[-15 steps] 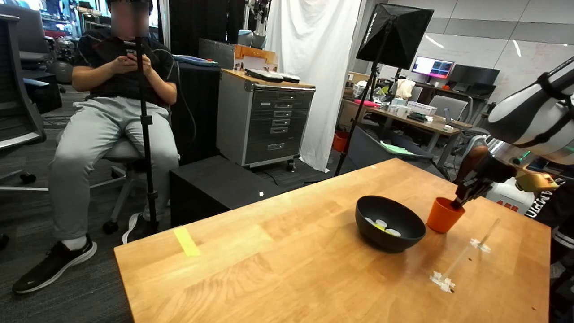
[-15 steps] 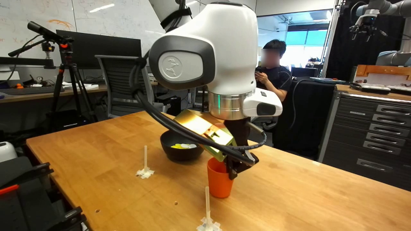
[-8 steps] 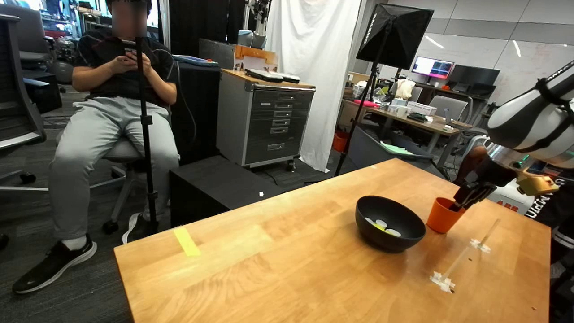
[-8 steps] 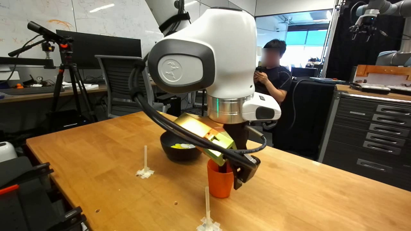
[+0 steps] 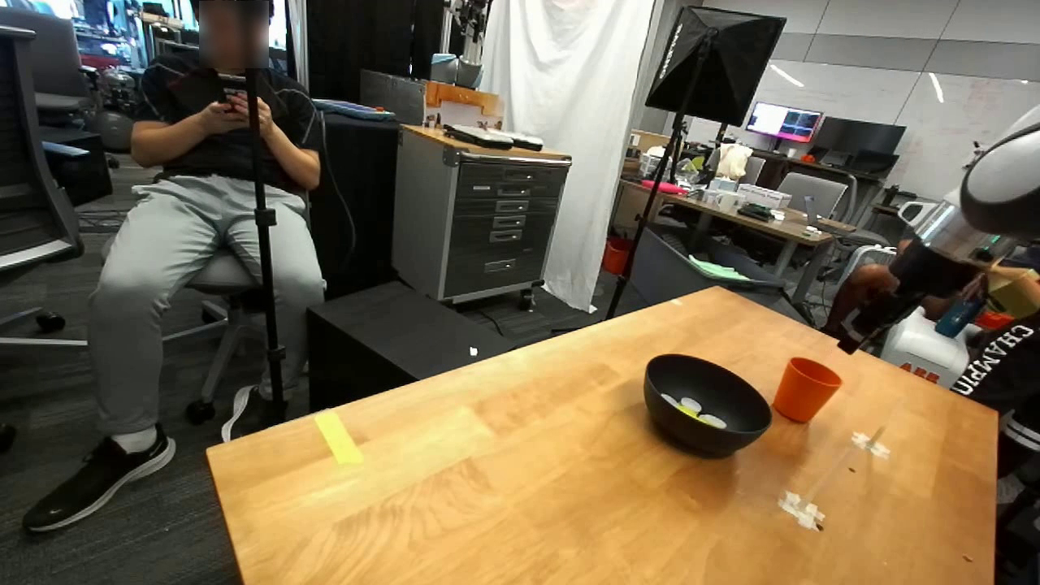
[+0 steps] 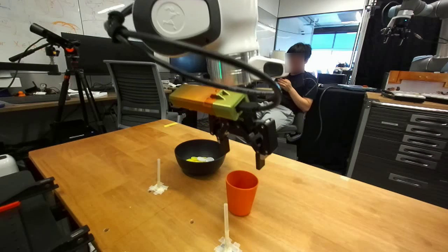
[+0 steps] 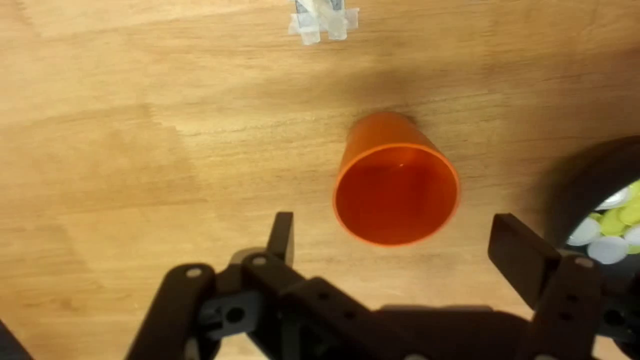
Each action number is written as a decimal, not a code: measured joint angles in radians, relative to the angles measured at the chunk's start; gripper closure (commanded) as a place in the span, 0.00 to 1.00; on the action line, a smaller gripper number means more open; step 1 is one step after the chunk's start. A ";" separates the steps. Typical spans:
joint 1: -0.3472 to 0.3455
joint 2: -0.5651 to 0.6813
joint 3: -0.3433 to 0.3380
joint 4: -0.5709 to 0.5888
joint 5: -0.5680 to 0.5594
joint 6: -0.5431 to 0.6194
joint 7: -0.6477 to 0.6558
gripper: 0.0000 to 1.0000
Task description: Pick the cup and pour its contents into the bowl
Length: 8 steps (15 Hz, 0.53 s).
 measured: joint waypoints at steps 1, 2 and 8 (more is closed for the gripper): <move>0.000 -0.051 0.003 -0.020 -0.031 -0.018 0.012 0.00; 0.000 -0.104 0.005 -0.039 -0.060 -0.043 0.023 0.00; 0.032 -0.422 0.055 -0.123 -0.210 -0.362 0.053 0.00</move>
